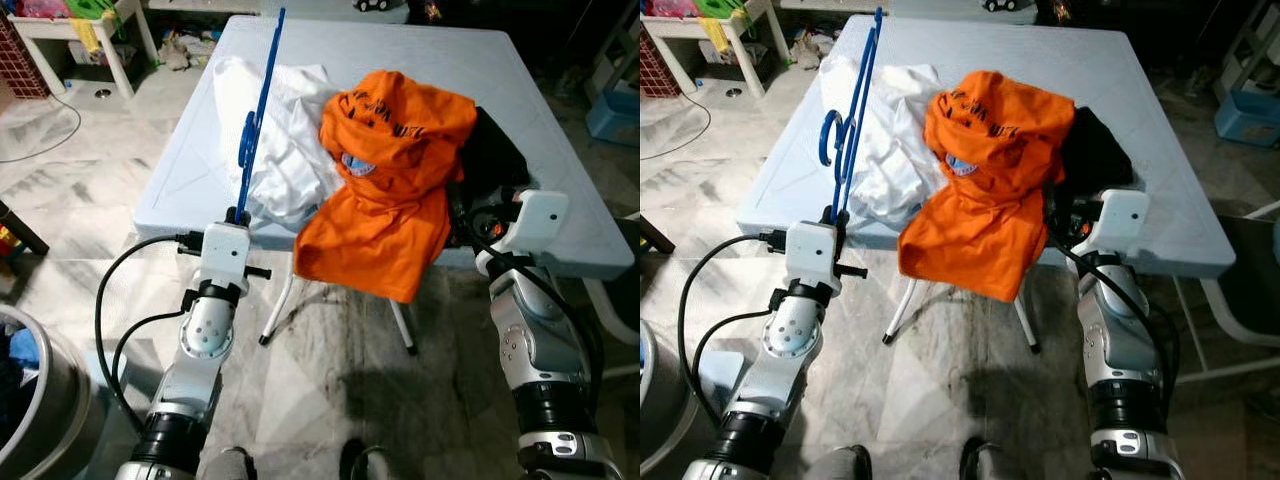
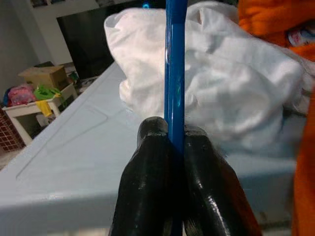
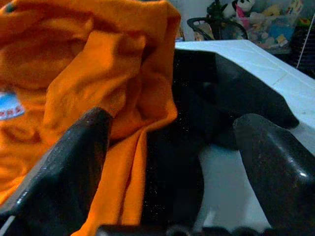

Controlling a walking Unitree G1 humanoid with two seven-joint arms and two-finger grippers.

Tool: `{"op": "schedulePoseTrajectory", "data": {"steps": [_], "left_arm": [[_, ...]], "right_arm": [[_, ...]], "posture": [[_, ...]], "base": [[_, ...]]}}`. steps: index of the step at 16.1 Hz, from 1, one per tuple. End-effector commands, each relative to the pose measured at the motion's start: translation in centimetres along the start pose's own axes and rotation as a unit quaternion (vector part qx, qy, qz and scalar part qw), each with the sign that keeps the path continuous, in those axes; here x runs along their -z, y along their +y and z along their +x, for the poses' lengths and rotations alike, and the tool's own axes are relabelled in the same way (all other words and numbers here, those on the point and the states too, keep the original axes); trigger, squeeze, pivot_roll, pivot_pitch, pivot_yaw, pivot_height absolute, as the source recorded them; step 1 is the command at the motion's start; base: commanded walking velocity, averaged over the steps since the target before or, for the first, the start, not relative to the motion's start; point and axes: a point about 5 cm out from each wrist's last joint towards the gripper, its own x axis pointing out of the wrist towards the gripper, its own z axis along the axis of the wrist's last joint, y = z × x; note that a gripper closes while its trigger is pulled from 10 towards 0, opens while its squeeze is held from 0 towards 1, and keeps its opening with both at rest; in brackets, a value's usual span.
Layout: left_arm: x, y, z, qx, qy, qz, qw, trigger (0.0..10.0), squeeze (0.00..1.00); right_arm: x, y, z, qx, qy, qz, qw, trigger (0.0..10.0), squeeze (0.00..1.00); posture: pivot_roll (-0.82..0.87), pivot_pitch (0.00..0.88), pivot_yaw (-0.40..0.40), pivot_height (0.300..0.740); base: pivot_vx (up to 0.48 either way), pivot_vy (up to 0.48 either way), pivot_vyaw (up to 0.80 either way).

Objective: Hang hanger

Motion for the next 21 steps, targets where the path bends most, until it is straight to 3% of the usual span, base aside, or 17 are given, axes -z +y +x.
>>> {"op": "schedulePoseTrajectory", "data": {"steps": [1,7,15,17,19,21], "left_arm": [[0.3,-0.2,-0.1,0.007,0.004,0.002,1.0,10.0,0.0],[0.3,-0.3,0.1,0.014,0.008,-0.001,1.0,10.0,0.0],[0.6,-1.3,0.5,0.038,0.011,-0.006,0.999,10.0,0.0],[1.2,-1.8,0.3,0.072,0.028,-0.011,0.997,10.0,0.0],[2.2,-2.3,0.0,0.144,0.058,-0.023,0.988,10.0,0.0],[3.0,-1.5,0.4,0.182,0.083,-0.021,0.98,10.0,0.0]], "right_arm": [[0.4,0.2,-0.1,-0.001,0.013,0.004,1.0,10.0,0.0],[1.1,0.8,-0.5,-0.001,0.018,0.013,1.0,10.0,0.0],[1.1,-0.4,-1.3,0.021,0.021,0.002,1.0,10.0,0.0],[0.8,-0.7,-1.3,0.015,0.019,-0.015,1.0,10.0,0.0],[0.4,-1.4,-1.2,0.003,0.018,-0.043,0.999,10.0,0.0],[0.1,-2.2,-1.3,-0.027,0.028,-0.088,0.995,10.0,0.0]], "posture": [[-0.01,0.118,-0.034,0.74],[-0.02,0.111,-0.016,0.74],[-0.06,0.116,0.0,0.74],[-0.07,0.115,-0.003,0.74],[-0.07,0.118,-0.006,0.74],[-0.08,0.119,-0.008,0.74]], "base": [[0.0,0.0,0.0],[-0.221,0.0,0.0],[-0.333,0.0,0.0],[0.0,0.0,0.0],[0.0,0.0,0.0],[0.0,0.0,0.0]]}}
